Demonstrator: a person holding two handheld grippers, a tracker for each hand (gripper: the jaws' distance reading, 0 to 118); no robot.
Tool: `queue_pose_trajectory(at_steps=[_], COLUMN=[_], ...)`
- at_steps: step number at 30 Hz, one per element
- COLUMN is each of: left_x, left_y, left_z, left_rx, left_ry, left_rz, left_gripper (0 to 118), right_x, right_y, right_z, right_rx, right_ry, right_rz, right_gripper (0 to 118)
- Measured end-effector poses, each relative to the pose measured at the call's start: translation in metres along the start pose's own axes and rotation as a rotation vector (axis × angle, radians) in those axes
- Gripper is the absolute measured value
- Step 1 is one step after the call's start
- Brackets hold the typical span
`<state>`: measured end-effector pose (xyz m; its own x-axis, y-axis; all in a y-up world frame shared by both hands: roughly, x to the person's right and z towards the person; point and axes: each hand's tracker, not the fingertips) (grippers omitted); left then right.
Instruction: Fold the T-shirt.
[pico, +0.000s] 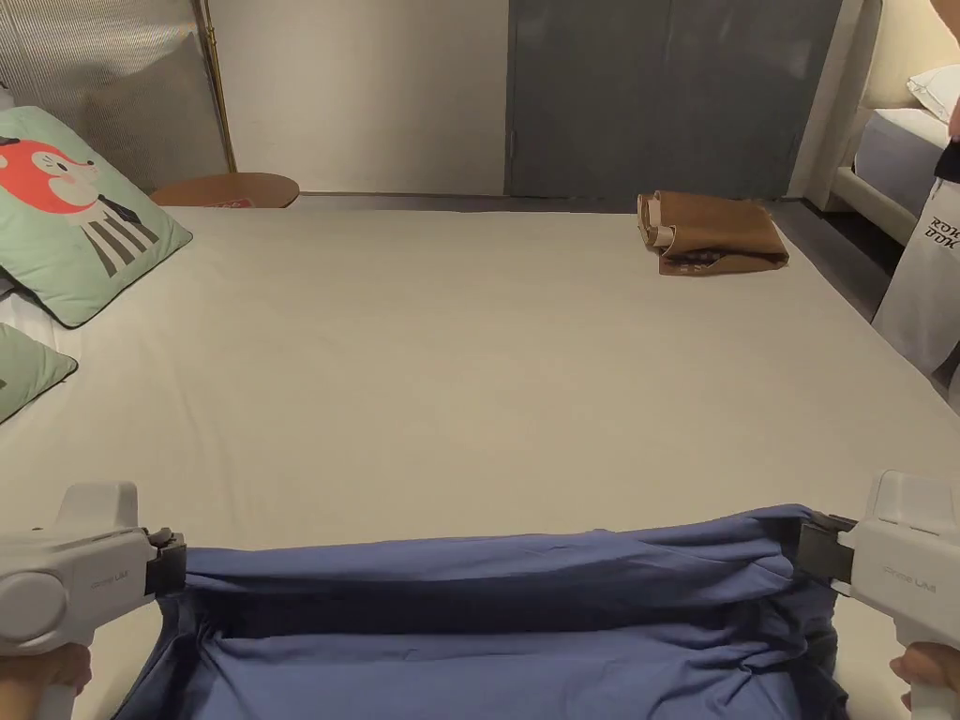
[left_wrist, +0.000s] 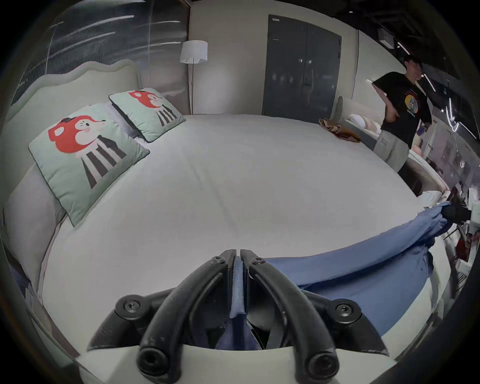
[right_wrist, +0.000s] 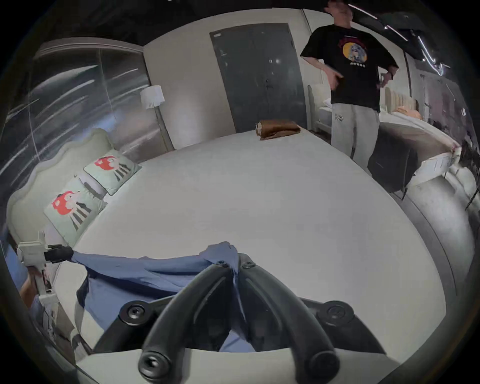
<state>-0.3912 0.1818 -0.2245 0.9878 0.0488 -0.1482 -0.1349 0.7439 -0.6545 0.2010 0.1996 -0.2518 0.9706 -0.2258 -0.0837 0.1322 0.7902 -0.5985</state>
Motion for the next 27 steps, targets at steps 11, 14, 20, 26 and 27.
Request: queue_pose_trajectory(at_steps=[11, 14, 20, 26, 27], left_x=[-0.012, -0.013, -0.014, -0.006, -0.002], left_y=[-0.09, -0.101, -0.115, -0.088, -0.079], left_z=[0.013, 0.01, 0.001, 0.023, 0.031], left_rx=[-0.101, -0.137, -0.214, -0.165, -0.118], left_ry=[0.024, 0.036, 0.048, -0.032, -0.064], left_rz=[-0.009, -0.008, 0.027, 0.15, 0.173], left_gripper=[1, 1, 1, 73, 96], right_x=[0.016, 0.02, 0.025, -0.008, -0.019], right_y=[-0.094, -0.117, -0.138, -0.102, -0.09], right_z=[0.019, 0.02, 0.001, 0.037, 0.047], right_rx=[-0.133, -0.154, -0.202, -0.064, -0.002], right_ry=[-0.08, -0.123, -0.164, -0.22, -0.214], right_rz=[-0.075, -0.128, -0.143, -0.115, -0.087], right_gripper=[1, 1, 1, 86, 108])
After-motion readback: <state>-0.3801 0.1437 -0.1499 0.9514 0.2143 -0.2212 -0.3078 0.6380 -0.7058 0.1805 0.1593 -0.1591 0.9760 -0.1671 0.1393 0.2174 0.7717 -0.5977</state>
